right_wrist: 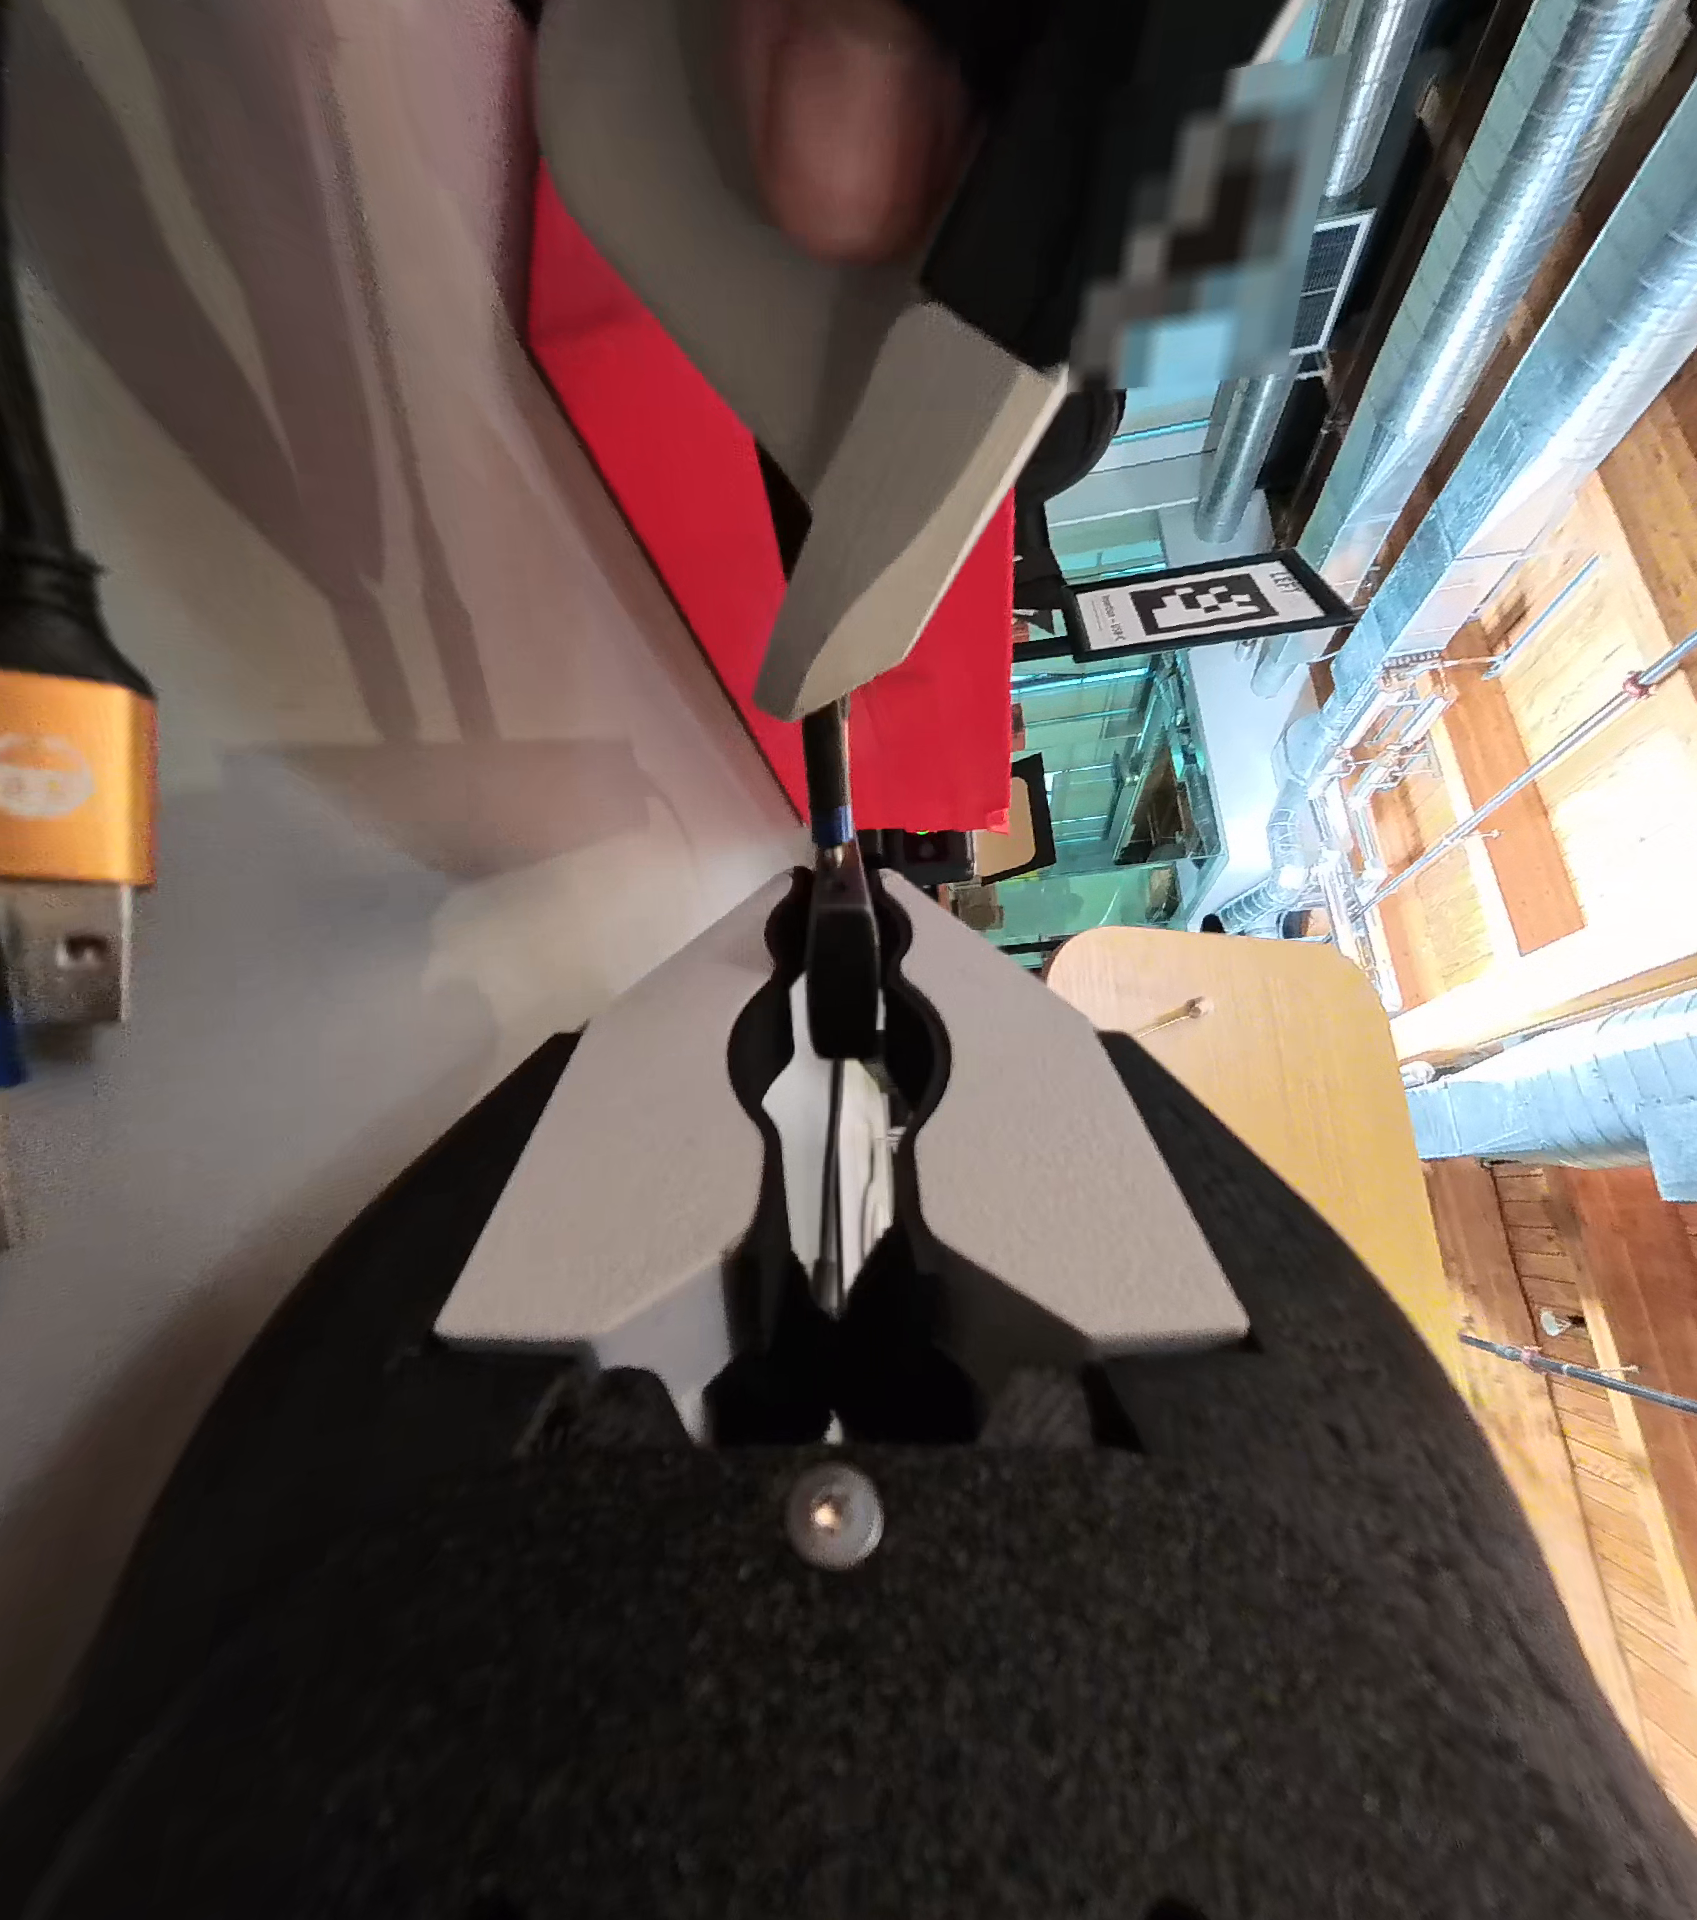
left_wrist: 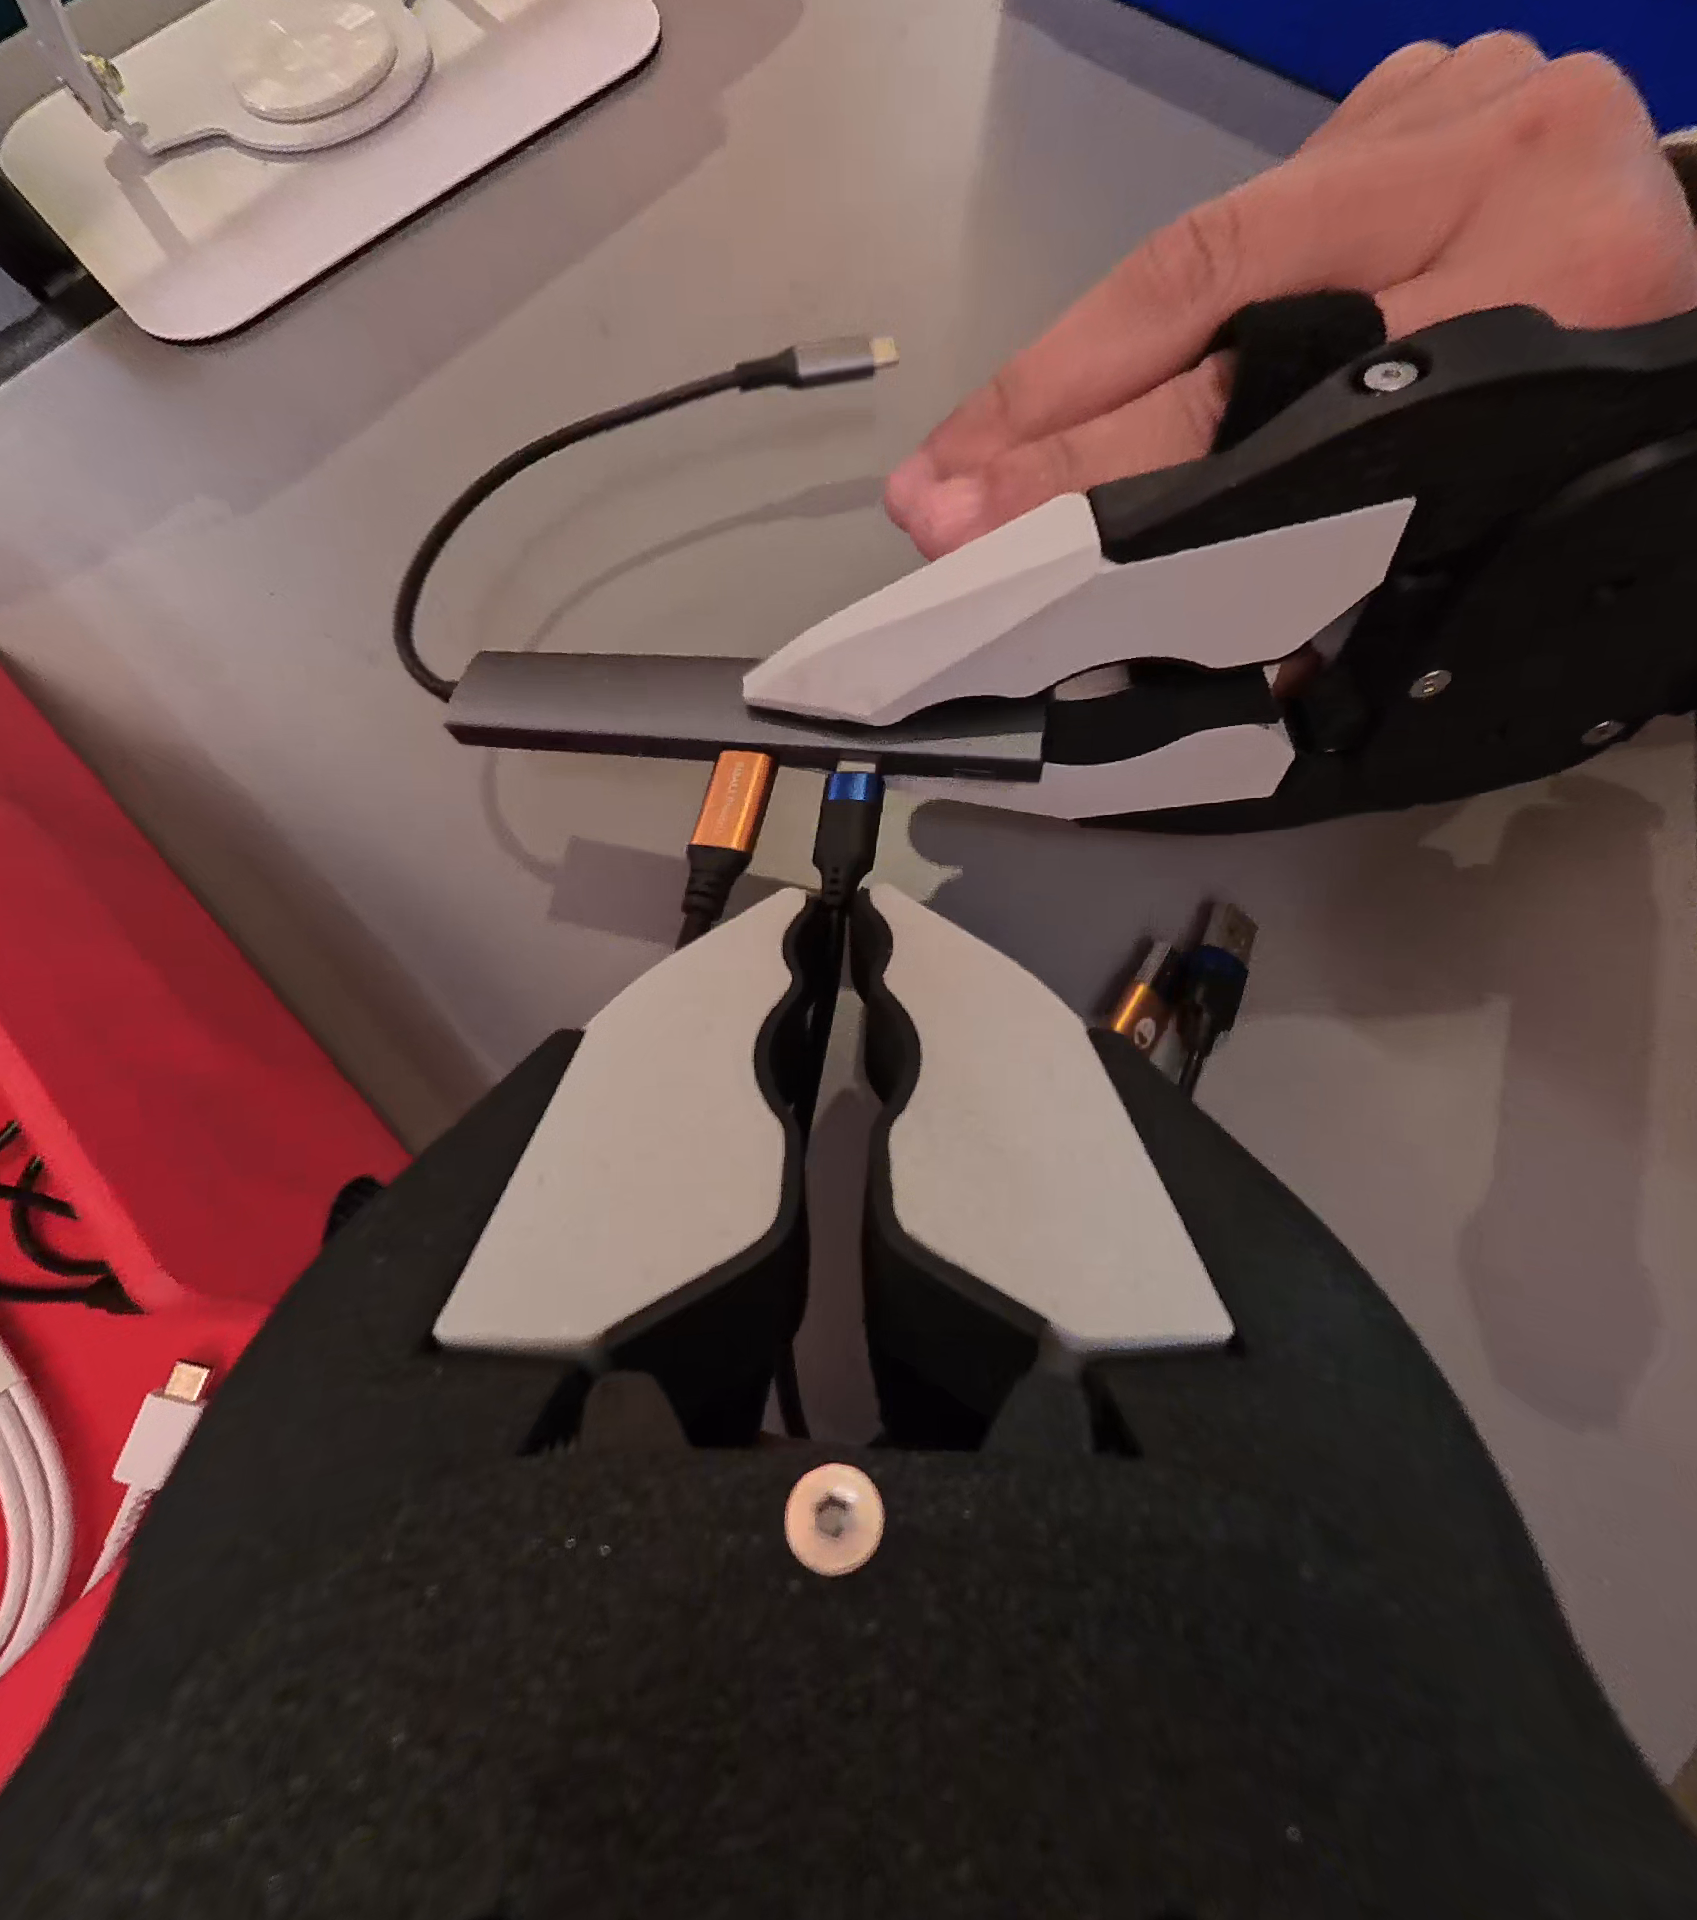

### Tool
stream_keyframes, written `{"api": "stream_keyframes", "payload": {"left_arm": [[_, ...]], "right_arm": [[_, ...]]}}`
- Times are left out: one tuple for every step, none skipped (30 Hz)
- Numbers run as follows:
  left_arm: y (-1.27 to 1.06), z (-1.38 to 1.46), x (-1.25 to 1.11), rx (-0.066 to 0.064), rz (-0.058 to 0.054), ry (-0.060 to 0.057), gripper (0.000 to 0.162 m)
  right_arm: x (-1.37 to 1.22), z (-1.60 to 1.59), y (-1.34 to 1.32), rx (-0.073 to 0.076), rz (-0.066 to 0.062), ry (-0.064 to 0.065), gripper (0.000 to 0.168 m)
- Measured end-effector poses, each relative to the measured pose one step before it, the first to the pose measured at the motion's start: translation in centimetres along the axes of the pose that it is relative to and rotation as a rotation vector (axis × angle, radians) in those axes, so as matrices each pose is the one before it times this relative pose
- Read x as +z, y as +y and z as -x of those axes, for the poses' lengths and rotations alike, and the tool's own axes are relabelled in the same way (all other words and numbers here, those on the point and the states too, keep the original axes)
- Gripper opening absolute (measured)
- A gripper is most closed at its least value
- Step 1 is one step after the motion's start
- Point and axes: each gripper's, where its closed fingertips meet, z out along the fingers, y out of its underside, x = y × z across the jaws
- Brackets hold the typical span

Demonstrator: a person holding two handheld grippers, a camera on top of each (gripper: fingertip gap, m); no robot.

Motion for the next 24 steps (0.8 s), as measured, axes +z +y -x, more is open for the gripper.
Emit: {"api": "stream_keyframes", "payload": {"left_arm": [[0.061,0.007,0.048,-0.0001,0.0031,0.0003,0.004],[-0.024,-0.063,0.023,-0.0008,-0.0023,0.0027,0.004],[-0.135,-0.042,-0.015,-0.0013,-0.0077,0.0014,0.004],[-0.176,-0.021,-0.022,0.0023,-0.0084,-0.0001,0.004],[-0.230,0.049,-0.028,0.0084,-0.0107,-0.0044,0.004],[-0.092,0.092,0.015,0.0041,-0.0017,-0.0059,0.004],[0.016,0.055,0.114,-0.0039,0.0034,-0.0016,0.004],[0.102,0.074,0.147,-0.0006,0.0053,-0.0042,0.004],[0.101,0.083,0.133,0.0061,0.0009,-0.0049,0.004],[0.056,-0.025,0.089,0.0051,-0.0017,0.0036,0.004],[-0.050,0.049,-0.022,0.0018,-0.0065,-0.0003,0.004],[-0.309,0.127,-0.155,-0.0005,-0.0210,-0.0075,0.004],[-0.295,0.015,-0.180,0.0088,-0.0160,-0.0012,0.004],[-0.101,0.033,-0.121,0.0177,-0.0017,-0.0006,0.004],[0.024,-0.009,-0.032,0.0072,0.0044,0.0068,0.004],[0.012,-0.169,0.009,-0.0001,-0.0057,0.0188,0.004],[-0.031,-0.128,0.004,-0.0049,-0.0118,0.0139,0.004],[-0.148,-0.129,-0.066,-0.0069,-0.0159,0.0165,0.004],[-0.045,0.026,-0.061,-0.0048,-0.0003,0.0040,0.004],[-0.052,0.118,-0.062,0.0115,0.0037,-0.0119,0.004],[0.041,0.046,0.099,0.0070,0.0092,-0.0115,0.004],[0.056,-0.098,0.157,-0.0059,0.0096,-0.0034,0.003],[0.074,-0.057,0.140,-0.0020,0.0086,-0.0102,0.004],[0.146,0.010,0.181,0.0110,0.0139,-0.0181,0.004]], "right_arm": [[-0.021,0.068,0.015,0.0024,-0.0006,-0.0089,0.009],[-0.063,-0.105,-0.006,-0.0074,-0.0045,0.0001,0.008],[-0.058,-0.171,0.013,-0.0023,-0.0015,-0.0006,0.008],[-0.043,-0.199,0.021,0.0050,0.0023,-0.0011,0.008],[-0.010,-0.207,0.066,-0.0029,0.0068,0.0047,0.008],[0.020,-0.136,0.038,-0.0125,0.0090,0.0068,0.008],[0.025,-0.077,0.068,-0.0196,0.0110,0.0097,0.008],[0.073,0.030,0.046,-0.0120,0.0125,0.0044,0.008],[0.039,0.029,0.012,-0.0080,0.0086,0.0037,0.007],[-0.025,-0.007,-0.011,-0.0115,-0.0005,0.0028,0.007],[-0.026,-0.037,-0.023,0.0028,-0.0030,0.0005,0.007],[-0.025,-0.172,-0.003,0.0178,-0.0023,0.0039,0.007],[-0.045,-0.293,-0.042,0.0123,-0.0035,0.0071,0.007],[-0.009,-0.057,-0.052,0.0037,-0.0002,-0.0008,0.007],[-0.008,0.172,-0.038,-0.0007,0.0007,-0.0071,0.007],[-0.027,0.232,-0.070,-0.0082,-0.0065,-0.0061,0.007],[0.044,0.352,-0.012,-0.0057,-0.0044,-0.0134,0.007],[0.048,0.190,-0.040,0.0060,-0.0026,-0.0071,0.008],[0.060,0.017,-0.068,0.0131,0.0014,-0.0022,0.007],[0.132,0.056,-0.039,0.0098,0.0077,-0.0009,0.007],[0.088,0.038,0.084,-0.0013,0.0060,0.0001,0.007],[-0.009,0.035,0.110,-0.0027,-0.0026,-0.0016,0.007],[-0.015,0.038,0.118,0.0013,-0.0025,-0.0006,0.008],[0.077,0.057,0.133,0.0044,0.0082,-0.0022,0.008]]}}
